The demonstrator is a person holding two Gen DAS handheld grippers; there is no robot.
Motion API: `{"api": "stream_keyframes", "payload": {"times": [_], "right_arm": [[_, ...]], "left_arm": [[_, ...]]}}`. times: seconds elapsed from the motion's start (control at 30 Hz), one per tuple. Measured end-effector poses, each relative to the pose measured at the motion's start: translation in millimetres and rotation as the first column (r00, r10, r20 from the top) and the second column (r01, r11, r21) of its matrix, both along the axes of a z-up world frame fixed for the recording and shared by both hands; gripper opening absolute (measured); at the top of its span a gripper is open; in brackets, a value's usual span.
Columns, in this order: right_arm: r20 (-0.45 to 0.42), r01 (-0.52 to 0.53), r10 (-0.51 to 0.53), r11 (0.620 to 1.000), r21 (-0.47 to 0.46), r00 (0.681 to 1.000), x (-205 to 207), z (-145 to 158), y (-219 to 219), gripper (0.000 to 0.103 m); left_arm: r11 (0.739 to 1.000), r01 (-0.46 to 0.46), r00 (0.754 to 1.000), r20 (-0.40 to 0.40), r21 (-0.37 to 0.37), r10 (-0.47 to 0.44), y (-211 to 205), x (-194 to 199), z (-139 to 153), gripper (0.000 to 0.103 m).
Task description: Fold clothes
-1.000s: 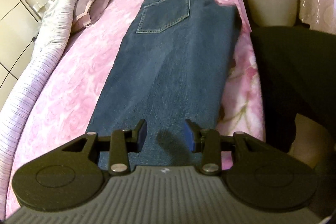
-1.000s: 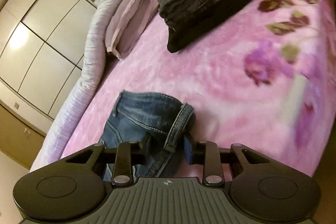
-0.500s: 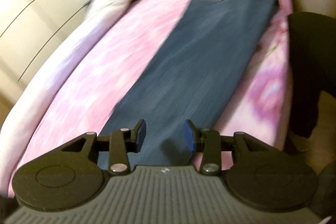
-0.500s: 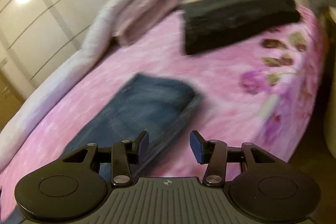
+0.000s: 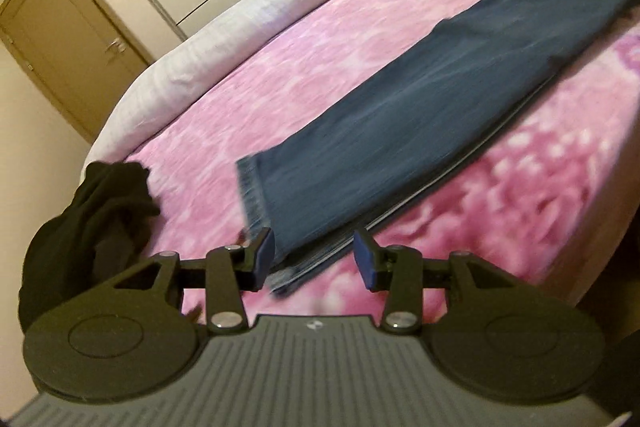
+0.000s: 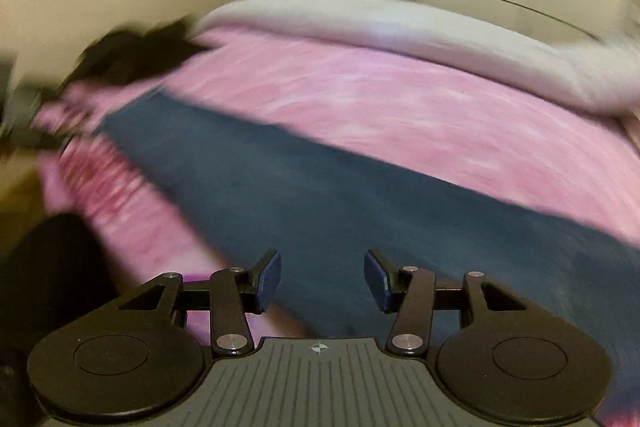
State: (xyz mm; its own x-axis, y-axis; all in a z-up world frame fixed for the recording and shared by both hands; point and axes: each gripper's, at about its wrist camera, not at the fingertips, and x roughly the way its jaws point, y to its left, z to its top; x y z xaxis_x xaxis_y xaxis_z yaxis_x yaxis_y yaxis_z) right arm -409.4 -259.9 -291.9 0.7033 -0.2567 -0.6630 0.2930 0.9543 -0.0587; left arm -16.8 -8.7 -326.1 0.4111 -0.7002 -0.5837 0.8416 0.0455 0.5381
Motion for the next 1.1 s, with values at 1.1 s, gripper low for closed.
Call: {"api": "stream_keyframes", "payload": {"times": [1.1], "right_arm": [[-0.247, -0.471, 0.419, 0.602, -0.645, 0.874, 356, -118, 217, 0.045]], "left_arm": [[0.976, -0.201, 0.977, -0.087, -0.086, 0.193, 56, 94, -10, 0.051]]}}
